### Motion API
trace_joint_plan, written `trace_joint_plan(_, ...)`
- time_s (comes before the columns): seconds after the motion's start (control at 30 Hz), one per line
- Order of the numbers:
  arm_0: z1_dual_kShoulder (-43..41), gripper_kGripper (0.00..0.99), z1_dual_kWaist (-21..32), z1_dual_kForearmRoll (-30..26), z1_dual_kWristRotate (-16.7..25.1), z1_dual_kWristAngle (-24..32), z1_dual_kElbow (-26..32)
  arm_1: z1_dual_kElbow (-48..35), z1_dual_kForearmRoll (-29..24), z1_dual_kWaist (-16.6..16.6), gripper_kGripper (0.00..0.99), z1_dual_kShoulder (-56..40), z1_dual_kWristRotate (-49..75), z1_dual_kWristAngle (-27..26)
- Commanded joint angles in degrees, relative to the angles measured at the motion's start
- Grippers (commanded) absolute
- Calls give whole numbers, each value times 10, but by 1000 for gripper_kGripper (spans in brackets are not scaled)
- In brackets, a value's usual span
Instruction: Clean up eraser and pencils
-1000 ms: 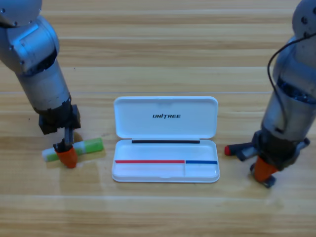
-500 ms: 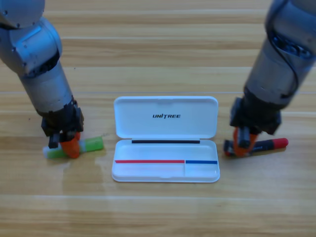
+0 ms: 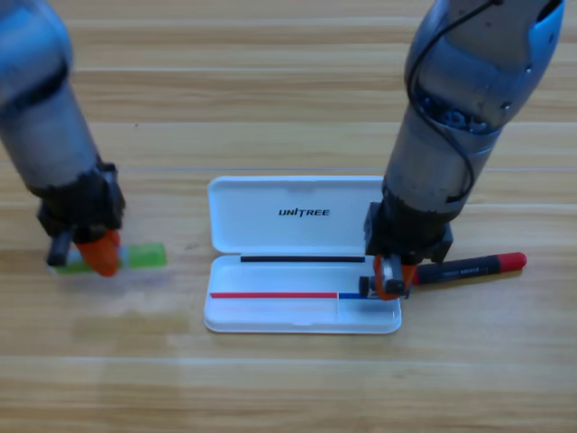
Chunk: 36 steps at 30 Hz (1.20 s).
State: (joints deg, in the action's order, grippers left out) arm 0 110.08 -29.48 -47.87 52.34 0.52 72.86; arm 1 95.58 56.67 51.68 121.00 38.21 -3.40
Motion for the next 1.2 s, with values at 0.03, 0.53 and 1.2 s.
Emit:
trace_joint_plan(0.03,-59,0,10,-38,3,6,5,14,5,25,0,56,5,-5)
trace_joint_plan(0.53,-110,0,10,-74,8,6,8,20,5,25,784,42,-15,21)
trace_joint_plan(1.2,-116,0,-3,-74,5,8,10,-112,-52,-108,851,-16,140,58)
